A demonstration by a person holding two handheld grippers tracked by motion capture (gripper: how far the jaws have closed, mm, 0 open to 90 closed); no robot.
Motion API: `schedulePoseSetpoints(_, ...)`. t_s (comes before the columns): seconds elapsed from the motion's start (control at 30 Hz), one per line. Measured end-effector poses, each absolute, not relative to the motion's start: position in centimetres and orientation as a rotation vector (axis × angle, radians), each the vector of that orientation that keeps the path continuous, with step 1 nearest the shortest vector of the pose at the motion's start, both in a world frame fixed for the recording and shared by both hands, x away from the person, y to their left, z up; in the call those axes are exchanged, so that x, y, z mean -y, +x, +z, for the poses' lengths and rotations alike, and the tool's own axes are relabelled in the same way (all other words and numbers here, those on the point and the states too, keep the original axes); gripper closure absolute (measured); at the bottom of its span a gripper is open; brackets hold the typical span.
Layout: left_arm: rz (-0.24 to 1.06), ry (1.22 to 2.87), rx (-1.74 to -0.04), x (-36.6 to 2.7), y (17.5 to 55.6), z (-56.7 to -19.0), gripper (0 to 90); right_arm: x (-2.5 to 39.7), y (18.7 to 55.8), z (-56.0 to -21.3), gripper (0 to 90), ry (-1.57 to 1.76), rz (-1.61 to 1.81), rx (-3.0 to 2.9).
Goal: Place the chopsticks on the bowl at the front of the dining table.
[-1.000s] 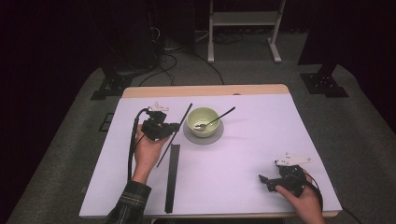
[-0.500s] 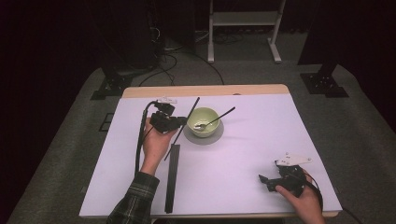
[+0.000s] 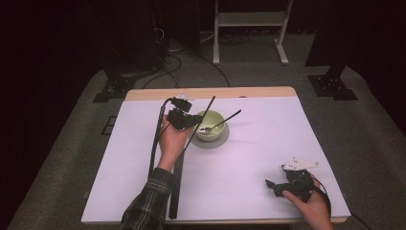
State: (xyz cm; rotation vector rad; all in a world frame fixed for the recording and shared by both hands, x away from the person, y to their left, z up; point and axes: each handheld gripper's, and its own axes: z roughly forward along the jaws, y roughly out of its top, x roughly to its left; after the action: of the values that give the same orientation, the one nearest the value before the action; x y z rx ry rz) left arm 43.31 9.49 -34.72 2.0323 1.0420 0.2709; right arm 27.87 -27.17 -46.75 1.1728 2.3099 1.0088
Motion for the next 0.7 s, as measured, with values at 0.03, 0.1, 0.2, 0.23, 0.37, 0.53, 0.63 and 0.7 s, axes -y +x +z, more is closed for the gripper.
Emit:
schedulePoseSetpoints(0.03, 0.268, 2.031, -1.043, -9.2, 43.5, -34.7, 86.0, 27.2, 27.9, -46.7, 11.5, 1.173, 1.009, -2.31)
schedulePoseSetpoints(0.1, 0.267, 2.037, -1.044, -8.7, 43.9, -34.8, 86.0, 27.2, 27.9, -46.7, 11.5, 1.173, 1.008, -2.31)
schedulePoseSetpoints(0.2, 0.256, 2.037, -1.05, -8.2, 44.4, -35.0, 86.0, 27.2, 27.9, -46.7, 11.5, 1.173, 1.009, -2.31)
schedulePoseSetpoints(0.23, 0.254, 2.036, -1.05, -8.1, 44.6, -35.1, 86.0, 27.2, 27.9, -46.7, 11.5, 1.173, 1.008, -2.31)
schedulePoseSetpoints(0.37, 0.235, 2.036, -1.059, -7.5, 45.3, -35.5, 86.0, 27.2, 27.9, -46.7, 11.5, 1.173, 1.008, -2.31)
schedulePoseSetpoints(0.53, 0.225, 2.04, -1.073, -7.2, 45.8, -36.0, 86.0, 27.2, 27.9, -46.7, 11.5, 1.173, 1.008, -2.31)
schedulePoseSetpoints(0.63, 0.212, 2.037, -1.085, -7.2, 46.2, -36.3, 86.0, 27.2, 27.9, -46.7, 11.5, 1.173, 1.008, -2.31)
schedulePoseSetpoints(0.7, 0.203, 2.033, -1.091, -7.2, 46.3, -36.5, 86.0, 27.2, 27.9, -46.7, 11.5, 1.173, 1.008, -2.31)
